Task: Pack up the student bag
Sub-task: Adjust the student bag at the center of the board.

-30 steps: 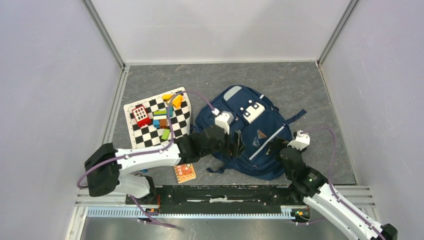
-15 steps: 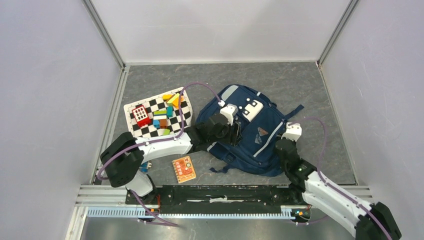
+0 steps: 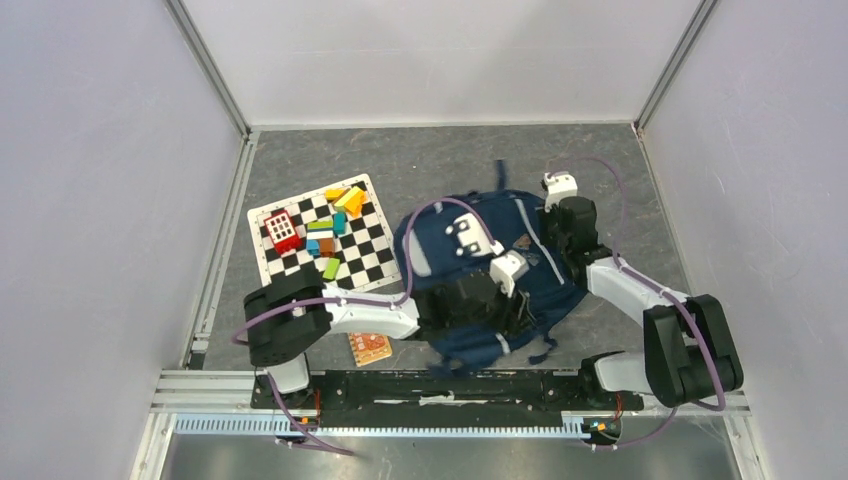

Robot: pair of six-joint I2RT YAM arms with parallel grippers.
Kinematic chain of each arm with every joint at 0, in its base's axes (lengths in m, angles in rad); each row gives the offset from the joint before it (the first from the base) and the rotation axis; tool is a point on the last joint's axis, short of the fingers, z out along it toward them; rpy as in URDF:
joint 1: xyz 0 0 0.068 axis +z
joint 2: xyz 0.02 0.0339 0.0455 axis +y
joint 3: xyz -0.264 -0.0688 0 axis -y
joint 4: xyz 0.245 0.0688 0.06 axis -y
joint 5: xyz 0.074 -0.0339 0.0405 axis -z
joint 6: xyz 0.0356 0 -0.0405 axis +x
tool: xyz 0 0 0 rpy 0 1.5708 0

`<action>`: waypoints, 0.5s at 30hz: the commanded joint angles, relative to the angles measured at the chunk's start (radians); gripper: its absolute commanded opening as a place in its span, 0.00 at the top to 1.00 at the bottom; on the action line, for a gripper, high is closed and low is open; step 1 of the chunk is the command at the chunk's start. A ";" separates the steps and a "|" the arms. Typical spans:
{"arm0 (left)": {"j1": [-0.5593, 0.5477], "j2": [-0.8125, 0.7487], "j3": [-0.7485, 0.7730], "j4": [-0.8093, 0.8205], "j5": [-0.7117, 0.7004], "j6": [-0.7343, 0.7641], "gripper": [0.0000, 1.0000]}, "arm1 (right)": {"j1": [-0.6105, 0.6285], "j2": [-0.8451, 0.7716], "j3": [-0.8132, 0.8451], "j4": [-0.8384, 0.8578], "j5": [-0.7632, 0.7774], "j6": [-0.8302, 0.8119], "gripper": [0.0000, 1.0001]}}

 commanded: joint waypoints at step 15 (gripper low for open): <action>0.164 -0.292 0.072 -0.428 -0.064 0.015 0.00 | 0.047 -0.331 0.068 -0.418 -0.229 -0.052 0.22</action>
